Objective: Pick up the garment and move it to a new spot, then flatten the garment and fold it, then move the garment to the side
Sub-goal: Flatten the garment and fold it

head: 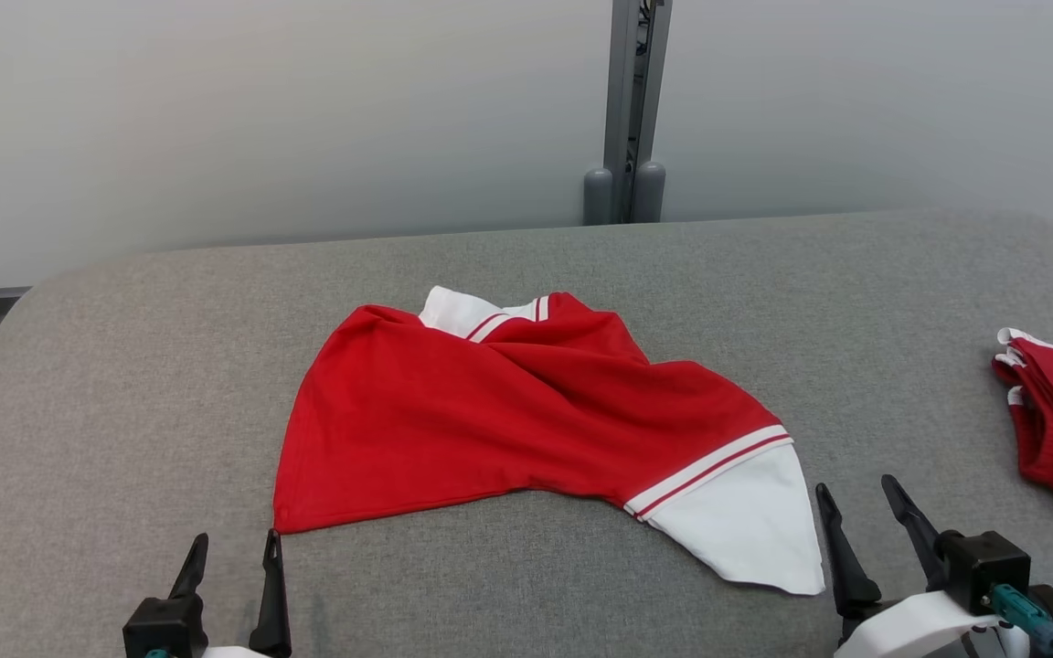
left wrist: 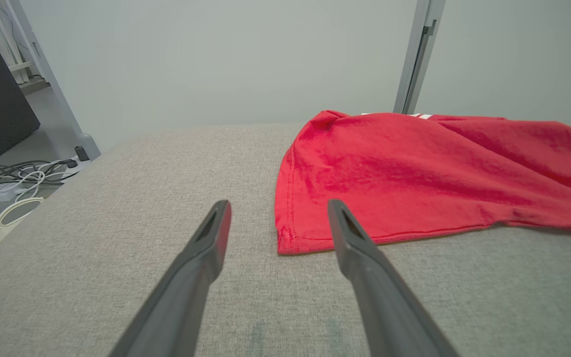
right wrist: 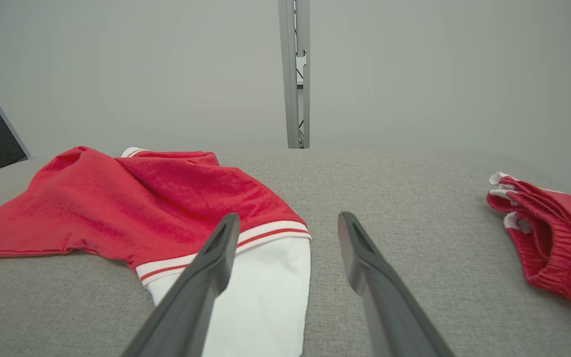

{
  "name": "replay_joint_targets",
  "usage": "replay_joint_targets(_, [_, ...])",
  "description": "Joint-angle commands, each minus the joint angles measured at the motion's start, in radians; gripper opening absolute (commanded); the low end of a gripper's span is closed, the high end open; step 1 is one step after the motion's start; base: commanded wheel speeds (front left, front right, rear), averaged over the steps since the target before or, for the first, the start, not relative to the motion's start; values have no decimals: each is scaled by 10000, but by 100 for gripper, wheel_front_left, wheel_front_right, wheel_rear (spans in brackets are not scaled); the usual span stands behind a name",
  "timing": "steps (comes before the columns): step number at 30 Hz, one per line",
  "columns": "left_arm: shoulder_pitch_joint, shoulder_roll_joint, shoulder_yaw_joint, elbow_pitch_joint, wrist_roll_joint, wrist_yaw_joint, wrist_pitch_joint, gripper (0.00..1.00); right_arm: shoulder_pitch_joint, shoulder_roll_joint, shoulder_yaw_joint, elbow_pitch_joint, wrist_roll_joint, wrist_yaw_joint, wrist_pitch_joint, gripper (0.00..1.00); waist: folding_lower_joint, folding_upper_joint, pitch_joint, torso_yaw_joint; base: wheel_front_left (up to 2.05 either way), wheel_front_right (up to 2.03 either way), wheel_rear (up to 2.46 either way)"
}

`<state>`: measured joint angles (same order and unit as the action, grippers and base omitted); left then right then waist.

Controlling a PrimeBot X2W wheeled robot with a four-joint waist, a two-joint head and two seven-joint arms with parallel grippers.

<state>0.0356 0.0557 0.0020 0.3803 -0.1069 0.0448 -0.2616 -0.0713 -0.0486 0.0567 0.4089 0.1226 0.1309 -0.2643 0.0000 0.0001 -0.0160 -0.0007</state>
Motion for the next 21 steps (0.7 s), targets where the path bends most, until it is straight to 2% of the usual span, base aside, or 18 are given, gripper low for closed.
replay_joint_targets(1, [-171,21,30,9,37,-34,-45,100,9,-47,6,83,-56,-3,5,100,0,-1,95,-3,0,0,0])
replay_joint_targets(10, [-627,-32,-326,140,-131,-231,-46,100,-256,-47,102,1020,-435,-3,5,100,0,-1,1050,182,0,0,0])
replay_joint_targets(20, [-1037,-30,-721,187,-399,-125,-46,100,-553,-45,199,2523,-781,-3,20,100,0,-1,1668,281,0,0,0])
replay_joint_targets(21, [-1063,-30,-727,190,-399,-121,-46,100,-525,-45,252,2665,-763,-3,32,97,0,-1,1682,274,0,0,0])
